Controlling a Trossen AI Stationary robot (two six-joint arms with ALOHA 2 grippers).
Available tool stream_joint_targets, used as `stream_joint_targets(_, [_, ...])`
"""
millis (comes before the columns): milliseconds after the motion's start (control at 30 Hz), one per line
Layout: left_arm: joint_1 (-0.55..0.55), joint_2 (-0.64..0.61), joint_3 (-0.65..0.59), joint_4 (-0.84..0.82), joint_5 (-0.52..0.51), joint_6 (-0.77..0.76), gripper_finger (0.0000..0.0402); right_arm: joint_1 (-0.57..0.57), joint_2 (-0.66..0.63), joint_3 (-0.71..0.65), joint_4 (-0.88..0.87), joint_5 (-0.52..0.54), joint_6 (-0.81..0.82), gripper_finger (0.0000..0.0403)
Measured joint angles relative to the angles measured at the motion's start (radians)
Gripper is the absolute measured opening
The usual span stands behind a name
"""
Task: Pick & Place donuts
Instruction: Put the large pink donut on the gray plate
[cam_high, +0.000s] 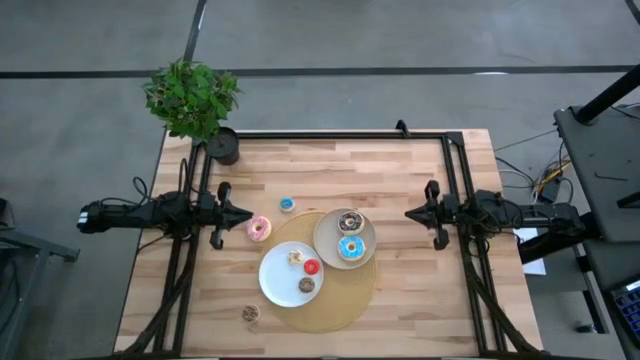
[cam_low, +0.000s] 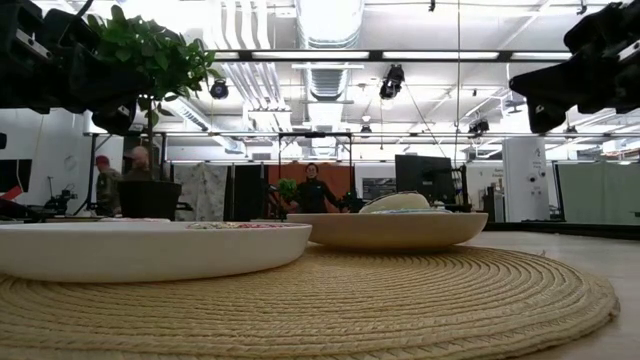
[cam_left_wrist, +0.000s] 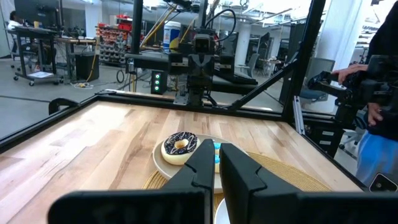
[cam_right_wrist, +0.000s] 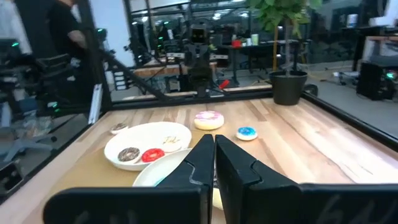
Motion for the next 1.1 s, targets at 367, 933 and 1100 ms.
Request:
stream_joint_targets(367, [0.000,0.000,0.000,0.000,0.000,0.000,0.0000,0.002,0.001,0.000,-0.001,-0.009,-0.003,0.0009])
stream_joint_targets(933, [0.000,0.000,0.000,0.000,0.000,0.000,0.0000,0.002,0.015,0.000,-0.002,-0.007,-0.024,0.0009])
stream_joint_targets(1100, [0.000,0.000,0.000,0.000,0.000,0.000,0.0000,0.002,0.015,0.000,-0.002,-0.007,-0.021,0.0009])
